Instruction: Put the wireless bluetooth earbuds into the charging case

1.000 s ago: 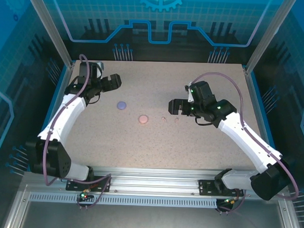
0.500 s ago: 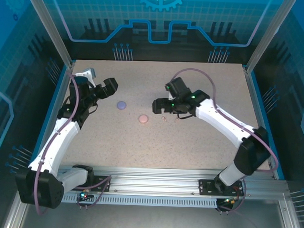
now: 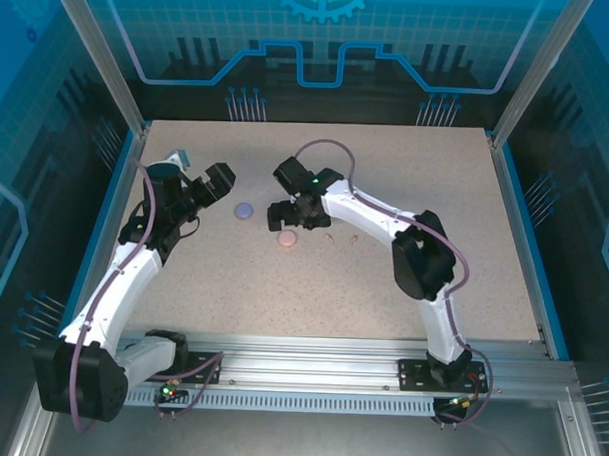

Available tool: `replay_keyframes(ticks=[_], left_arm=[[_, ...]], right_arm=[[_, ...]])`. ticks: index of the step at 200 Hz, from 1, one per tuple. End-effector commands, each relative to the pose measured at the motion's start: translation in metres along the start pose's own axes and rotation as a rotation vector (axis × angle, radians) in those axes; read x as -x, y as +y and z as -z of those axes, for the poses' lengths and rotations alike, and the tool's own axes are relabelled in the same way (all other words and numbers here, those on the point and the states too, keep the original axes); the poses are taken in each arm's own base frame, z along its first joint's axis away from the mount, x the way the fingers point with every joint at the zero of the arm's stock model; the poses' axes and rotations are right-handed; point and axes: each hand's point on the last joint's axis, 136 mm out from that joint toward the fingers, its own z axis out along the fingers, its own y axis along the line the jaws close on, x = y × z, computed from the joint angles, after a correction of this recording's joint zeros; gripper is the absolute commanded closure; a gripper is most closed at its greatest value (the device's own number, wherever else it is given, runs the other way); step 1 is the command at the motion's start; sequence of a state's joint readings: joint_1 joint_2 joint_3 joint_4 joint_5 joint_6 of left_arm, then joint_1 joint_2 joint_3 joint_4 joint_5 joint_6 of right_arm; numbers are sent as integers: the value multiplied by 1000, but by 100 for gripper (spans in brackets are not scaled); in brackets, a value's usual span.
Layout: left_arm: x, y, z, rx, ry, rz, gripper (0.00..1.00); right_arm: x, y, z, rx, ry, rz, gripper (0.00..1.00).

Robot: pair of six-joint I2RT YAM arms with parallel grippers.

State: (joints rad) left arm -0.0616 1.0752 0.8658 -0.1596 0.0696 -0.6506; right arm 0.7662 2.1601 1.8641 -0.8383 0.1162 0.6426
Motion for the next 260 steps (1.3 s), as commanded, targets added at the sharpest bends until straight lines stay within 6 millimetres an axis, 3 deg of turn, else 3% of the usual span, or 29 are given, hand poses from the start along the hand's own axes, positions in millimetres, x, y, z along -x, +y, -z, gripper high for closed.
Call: replay_keyframes(ticks=[1, 34, 37, 50, 136, 209, 260], left_arm=[[1, -4, 8, -35, -13, 31, 1], [-2, -6, 7, -44, 0, 43, 1], [-2, -6, 7, -46, 2, 43, 1], [-3, -6, 8, -48, 10, 44, 1], [-11, -8, 10, -59, 52, 39, 1], [-14, -7, 12, -50, 65, 32, 1], [-13, -8, 12, -50, 66, 18, 1]], right_arm=[[-13, 6, -12, -36, 82, 66, 1], [-11, 16, -20, -65, 95, 110, 6], [-15, 14, -31, -78, 115, 112, 7], [-14, 14, -38, -91, 122, 110, 9], [-17, 6, -69, -207, 139, 113, 21], [-26, 5, -70, -209, 162, 103, 28], [-34, 6, -62, -210, 159, 107, 41]])
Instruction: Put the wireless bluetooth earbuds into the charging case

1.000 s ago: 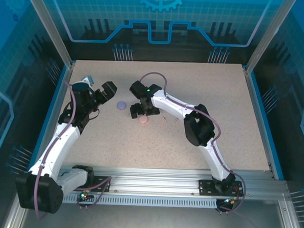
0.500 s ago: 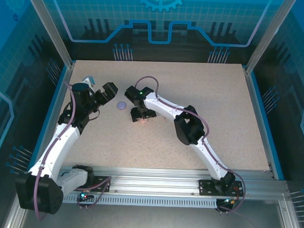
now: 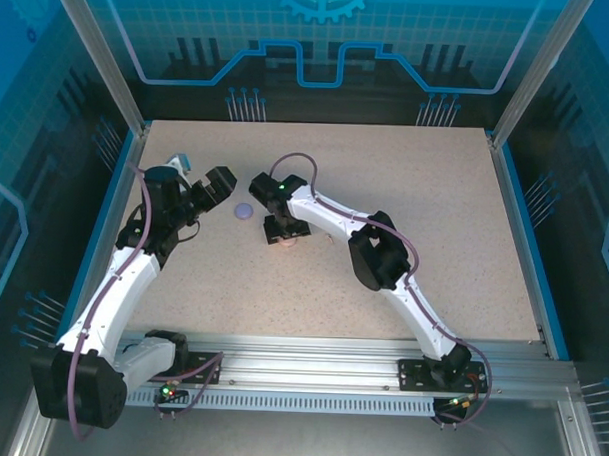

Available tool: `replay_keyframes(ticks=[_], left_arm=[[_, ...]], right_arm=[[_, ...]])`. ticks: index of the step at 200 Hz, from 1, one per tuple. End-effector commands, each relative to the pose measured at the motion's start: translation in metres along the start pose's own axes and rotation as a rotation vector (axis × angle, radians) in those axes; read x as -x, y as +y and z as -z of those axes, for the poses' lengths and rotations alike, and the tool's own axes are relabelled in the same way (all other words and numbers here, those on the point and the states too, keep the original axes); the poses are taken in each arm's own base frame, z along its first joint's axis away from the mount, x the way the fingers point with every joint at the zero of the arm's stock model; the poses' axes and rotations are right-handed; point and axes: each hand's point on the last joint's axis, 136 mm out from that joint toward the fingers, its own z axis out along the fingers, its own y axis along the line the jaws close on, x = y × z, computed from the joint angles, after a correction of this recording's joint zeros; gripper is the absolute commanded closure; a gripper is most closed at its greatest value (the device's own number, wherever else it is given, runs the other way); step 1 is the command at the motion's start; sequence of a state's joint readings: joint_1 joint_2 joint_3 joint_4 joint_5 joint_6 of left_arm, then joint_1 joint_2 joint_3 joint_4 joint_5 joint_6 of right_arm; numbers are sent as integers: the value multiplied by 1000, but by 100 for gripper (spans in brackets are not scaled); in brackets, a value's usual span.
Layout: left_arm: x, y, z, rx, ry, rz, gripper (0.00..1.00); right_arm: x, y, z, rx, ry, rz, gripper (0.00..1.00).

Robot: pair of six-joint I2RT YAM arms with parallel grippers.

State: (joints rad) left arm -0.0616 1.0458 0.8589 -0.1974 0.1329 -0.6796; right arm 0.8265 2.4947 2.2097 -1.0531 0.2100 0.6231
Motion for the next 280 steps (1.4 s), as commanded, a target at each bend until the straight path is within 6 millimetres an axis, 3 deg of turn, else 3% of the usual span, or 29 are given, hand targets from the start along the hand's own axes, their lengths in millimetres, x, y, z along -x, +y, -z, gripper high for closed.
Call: replay_keyframes(ticks=[1, 51, 75, 81, 109, 167, 220, 280], left_arm=[[-1, -3, 5, -13, 13, -14, 1], [-6, -3, 4, -17, 36, -13, 1], [-9, -4, 1, -26, 60, -1, 1], [-10, -4, 0, -28, 67, 6, 1], [-19, -6, -8, -50, 110, 38, 1], [-54, -28, -29, -78, 173, -40, 1], [-75, -18, -55, -26, 171, 23, 1], [-87, 4, -59, 7, 161, 68, 1]], right_arm=[[-19, -2, 5, -37, 33, 15, 41], [-23, -4, 20, -22, 15, 7, 53], [-30, -10, 25, -21, 5, -14, 54], [-29, -10, 37, -7, -15, -20, 54], [-39, -19, 47, 0, -30, -44, 54], [-53, -33, 58, 30, -33, -91, 54], [-41, -35, 67, 97, -45, -171, 54], [-20, -30, 66, 156, -56, -273, 54]])
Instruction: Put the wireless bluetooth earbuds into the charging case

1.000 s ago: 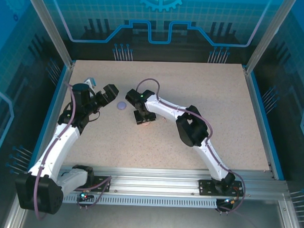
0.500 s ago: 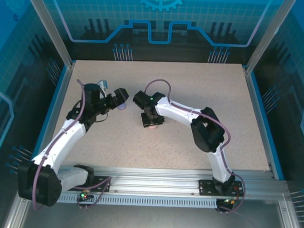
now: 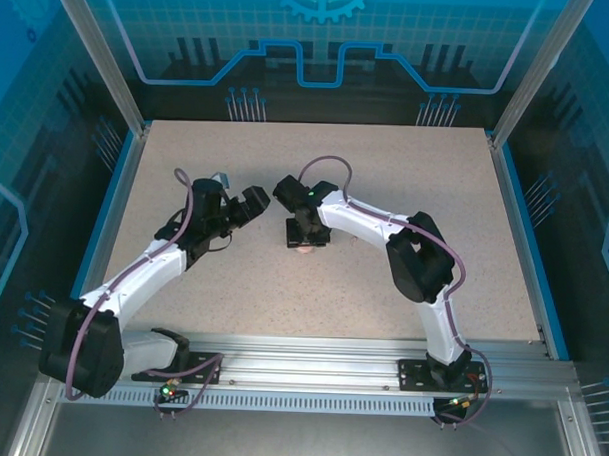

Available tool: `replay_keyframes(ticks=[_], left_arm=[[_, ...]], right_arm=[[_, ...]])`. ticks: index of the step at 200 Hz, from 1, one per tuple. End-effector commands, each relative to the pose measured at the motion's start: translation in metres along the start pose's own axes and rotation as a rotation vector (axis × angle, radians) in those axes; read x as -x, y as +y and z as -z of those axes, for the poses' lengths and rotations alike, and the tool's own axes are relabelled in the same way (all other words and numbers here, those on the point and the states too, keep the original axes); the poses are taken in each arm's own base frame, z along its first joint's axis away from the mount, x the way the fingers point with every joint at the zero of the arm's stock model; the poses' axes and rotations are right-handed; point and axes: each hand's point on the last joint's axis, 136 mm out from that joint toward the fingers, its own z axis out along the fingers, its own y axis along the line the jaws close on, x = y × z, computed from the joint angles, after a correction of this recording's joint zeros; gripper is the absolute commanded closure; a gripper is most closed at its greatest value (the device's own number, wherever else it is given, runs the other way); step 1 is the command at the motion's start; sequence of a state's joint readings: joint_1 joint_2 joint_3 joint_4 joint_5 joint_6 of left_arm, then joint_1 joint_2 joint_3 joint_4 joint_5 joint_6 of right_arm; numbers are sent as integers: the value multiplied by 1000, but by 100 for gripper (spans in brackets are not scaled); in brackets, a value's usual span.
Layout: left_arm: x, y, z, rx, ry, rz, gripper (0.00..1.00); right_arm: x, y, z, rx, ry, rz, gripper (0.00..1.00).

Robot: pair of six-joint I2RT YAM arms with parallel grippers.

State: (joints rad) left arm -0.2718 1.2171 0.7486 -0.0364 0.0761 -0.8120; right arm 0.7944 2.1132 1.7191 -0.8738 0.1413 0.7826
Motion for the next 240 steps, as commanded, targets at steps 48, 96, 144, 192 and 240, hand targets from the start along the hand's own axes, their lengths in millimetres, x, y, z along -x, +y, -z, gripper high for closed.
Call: replay_keyframes(ticks=[48, 96, 144, 192, 240], left_arm=[[-13, 10, -16, -32, 5, 79, 1], [-21, 21, -16, 31, -14, 117, 1], [-27, 24, -20, 26, -24, 88, 1], [-33, 28, -32, 8, -38, 56, 1], [-38, 23, -40, -68, -58, 23, 1]], right_arm=[[36, 7, 7, 90, -28, -170, 54], [48, 8, 1, 116, -19, -207, 54], [62, 3, -2, 136, -13, -235, 54], [71, -5, -12, 156, 22, -307, 54], [80, -9, -18, 185, 43, -400, 54]])
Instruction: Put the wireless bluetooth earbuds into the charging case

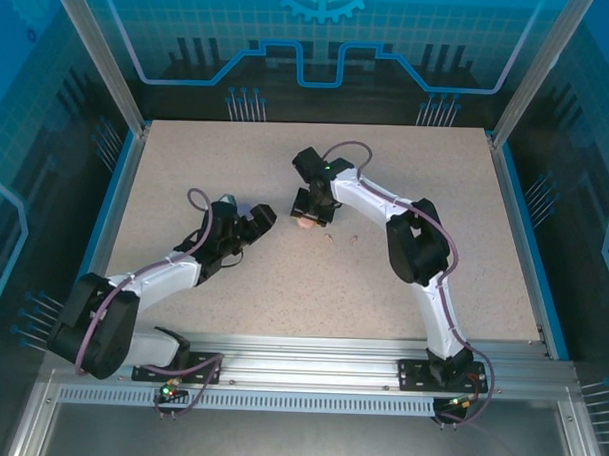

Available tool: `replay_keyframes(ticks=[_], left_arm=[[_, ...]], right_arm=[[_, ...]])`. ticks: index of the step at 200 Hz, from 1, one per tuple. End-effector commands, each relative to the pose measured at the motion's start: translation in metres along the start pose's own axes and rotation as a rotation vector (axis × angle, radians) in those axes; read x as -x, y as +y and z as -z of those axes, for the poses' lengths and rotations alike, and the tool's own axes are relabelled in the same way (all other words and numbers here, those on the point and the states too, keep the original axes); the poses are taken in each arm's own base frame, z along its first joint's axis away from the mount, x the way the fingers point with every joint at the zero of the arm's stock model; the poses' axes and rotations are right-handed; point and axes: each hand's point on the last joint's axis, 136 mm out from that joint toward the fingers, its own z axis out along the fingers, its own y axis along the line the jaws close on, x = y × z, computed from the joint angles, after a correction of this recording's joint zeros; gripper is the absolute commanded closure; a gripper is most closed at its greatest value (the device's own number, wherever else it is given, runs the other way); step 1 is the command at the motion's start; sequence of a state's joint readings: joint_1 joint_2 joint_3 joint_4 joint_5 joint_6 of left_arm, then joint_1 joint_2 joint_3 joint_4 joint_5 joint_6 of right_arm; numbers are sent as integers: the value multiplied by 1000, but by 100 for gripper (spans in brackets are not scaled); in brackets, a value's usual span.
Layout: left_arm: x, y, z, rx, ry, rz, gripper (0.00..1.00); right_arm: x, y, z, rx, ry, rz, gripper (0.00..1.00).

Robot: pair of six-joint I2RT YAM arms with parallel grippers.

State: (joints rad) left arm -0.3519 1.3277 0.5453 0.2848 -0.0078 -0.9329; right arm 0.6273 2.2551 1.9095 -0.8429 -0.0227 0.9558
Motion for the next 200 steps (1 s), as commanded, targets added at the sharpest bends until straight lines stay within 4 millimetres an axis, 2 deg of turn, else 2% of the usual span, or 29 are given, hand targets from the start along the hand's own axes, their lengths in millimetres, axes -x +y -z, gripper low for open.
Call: replay_keyframes(ticks=[1, 34, 56, 94, 149, 200], left_arm=[[3, -14, -4, -80, -40, -53, 1], [-8, -24, -9, -142, -11, -113, 1], [-15, -23, -13, -166, -12, -134, 1], [-21, -25, -21, -205, -13, -128, 3], [-27, -33, -36, -252, 8, -125, 13], [-30, -36, -43, -282, 17, -113, 23]], right_arm=[[7, 7, -3, 38, 17, -71, 54], [11, 9, -2, 58, 29, -128, 54], [12, 11, 0, 73, 37, -172, 54], [11, 18, 12, 102, 36, -258, 54], [5, 22, 27, 119, 28, -408, 54], [-5, 32, 28, 134, 52, -462, 54]])
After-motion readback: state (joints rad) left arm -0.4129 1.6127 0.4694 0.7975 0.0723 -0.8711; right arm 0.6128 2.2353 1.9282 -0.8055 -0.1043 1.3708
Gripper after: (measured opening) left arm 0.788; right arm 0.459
